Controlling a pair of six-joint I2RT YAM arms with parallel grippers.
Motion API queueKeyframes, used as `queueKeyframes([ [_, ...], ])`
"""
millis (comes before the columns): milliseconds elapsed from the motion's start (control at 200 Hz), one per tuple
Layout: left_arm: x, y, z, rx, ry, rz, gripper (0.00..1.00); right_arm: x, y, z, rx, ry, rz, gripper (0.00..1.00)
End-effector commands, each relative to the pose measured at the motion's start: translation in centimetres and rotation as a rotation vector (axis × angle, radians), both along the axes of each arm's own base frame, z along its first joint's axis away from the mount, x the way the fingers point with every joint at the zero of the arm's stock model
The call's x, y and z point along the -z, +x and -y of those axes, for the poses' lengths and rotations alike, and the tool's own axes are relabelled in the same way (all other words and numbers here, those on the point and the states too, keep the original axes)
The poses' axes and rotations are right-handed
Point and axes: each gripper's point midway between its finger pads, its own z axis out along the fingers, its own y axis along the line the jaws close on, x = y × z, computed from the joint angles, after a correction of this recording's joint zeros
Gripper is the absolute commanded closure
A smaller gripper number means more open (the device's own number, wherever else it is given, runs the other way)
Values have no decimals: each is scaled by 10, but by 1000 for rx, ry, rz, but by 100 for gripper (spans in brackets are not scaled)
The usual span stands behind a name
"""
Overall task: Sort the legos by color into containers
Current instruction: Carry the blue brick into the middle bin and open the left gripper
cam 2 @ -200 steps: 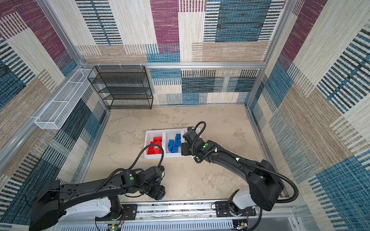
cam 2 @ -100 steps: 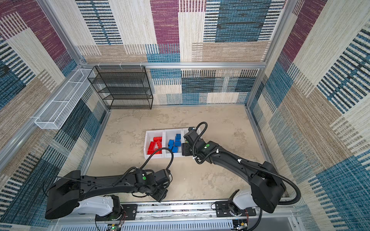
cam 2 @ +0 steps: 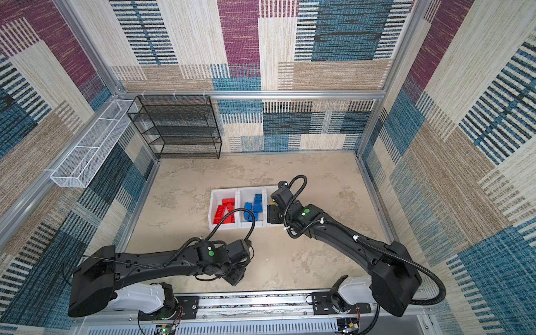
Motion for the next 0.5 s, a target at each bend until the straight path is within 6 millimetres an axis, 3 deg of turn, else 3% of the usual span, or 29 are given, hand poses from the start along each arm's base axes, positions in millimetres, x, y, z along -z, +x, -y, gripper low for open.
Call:
queueKeyframes([
  [0, -33, 44, 18, -11, -103, 114, 53, -8, 1, 11, 35, 4, 24, 29],
  [145, -69, 118, 31, -76, -195, 199, 53, -17, 0, 22, 53, 16, 43, 30],
  [245, -82, 169, 37, -105, -191, 253, 53, -19, -3, 27, 61, 13, 43, 30],
  [381, -78, 219, 44, -142, -182, 240, 53, -22, -10, 32, 72, 33, 43, 30],
  [496, -66, 245, 41, -197, -174, 220, 53, -21, -15, 36, 88, 45, 40, 30],
])
